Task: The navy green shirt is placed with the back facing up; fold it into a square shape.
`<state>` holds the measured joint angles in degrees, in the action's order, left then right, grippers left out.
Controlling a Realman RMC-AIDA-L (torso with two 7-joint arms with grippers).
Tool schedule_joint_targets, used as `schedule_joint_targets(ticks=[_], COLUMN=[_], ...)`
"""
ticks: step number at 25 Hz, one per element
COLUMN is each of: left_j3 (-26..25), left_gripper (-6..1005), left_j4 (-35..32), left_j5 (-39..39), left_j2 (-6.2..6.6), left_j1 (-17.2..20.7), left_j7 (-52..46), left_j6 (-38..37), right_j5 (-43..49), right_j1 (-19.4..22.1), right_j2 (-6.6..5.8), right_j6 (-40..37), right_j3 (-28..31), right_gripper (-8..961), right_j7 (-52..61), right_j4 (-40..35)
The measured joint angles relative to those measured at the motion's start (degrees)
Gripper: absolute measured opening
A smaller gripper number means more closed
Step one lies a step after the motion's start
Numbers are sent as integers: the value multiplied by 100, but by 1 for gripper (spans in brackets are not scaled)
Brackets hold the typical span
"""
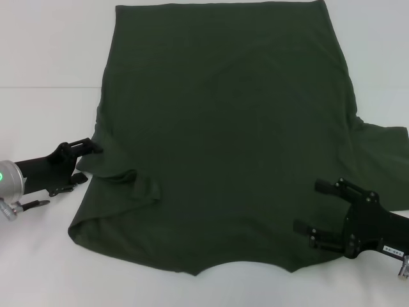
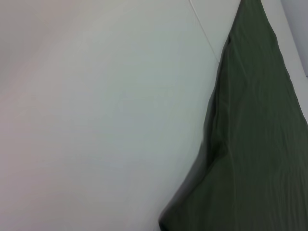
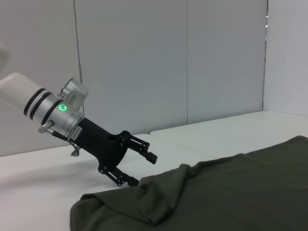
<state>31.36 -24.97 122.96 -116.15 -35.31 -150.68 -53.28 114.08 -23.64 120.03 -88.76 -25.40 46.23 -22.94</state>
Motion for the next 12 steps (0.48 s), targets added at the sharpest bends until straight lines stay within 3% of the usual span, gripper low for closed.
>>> schedule_joint_targets(ticks=[12], left_j3=[2], left_gripper=[828], left_j4=[1], left_j5=[1], left_j2=[-67], left_j1=[-116], left_j7=[60], left_j6=[96], right_j5=[0], right_j1=[5], right_j2=[3], right_j6=[-1], right_j3=[-20], right_gripper=[946], right_j7=[0], right_j4=[2])
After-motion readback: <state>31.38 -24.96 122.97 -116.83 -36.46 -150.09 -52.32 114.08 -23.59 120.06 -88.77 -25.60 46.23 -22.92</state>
